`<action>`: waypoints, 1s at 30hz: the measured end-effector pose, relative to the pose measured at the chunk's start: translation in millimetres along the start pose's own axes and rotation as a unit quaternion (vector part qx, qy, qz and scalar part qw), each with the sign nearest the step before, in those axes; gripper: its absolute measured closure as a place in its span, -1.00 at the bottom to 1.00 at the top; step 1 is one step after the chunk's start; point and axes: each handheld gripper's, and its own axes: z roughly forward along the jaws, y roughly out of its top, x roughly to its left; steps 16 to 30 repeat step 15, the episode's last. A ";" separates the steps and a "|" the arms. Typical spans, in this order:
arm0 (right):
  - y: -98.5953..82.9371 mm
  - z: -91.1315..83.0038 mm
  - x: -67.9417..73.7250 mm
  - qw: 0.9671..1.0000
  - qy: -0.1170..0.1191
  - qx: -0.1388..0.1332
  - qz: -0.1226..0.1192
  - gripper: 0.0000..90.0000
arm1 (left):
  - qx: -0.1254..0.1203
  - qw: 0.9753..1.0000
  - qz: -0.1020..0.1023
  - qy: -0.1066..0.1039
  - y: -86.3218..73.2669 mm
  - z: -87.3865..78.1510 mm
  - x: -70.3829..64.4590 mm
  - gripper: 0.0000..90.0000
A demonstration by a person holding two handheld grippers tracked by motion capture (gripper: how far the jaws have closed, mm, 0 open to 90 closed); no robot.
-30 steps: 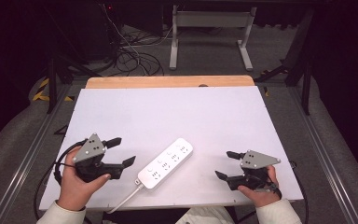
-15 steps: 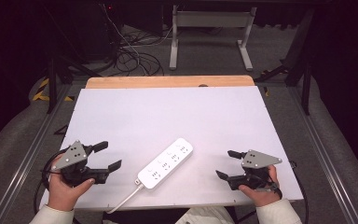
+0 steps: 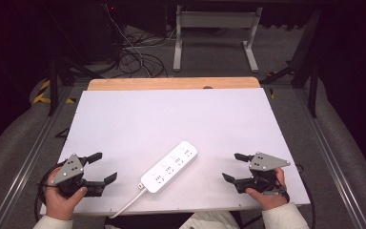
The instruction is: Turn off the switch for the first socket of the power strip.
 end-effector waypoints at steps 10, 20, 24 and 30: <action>-1.6 0.4 -2.6 1.000 -0.003 0.004 0.002 -0.55 | 0.037 0.998 -0.038 0.047 -22.7 -0.3 1.2 -0.68; -1.7 0.4 -3.0 1.000 -0.004 0.005 0.005 -0.55 | 0.034 0.997 -0.044 0.045 -21.8 0.9 0.1 -0.64; -1.7 0.4 -3.0 1.000 -0.004 0.005 0.005 -0.55 | 0.034 0.997 -0.044 0.045 -21.8 0.9 0.1 -0.64; -1.7 0.4 -3.0 1.000 -0.004 0.005 0.005 -0.55 | 0.034 0.997 -0.044 0.045 -21.8 0.9 0.1 -0.64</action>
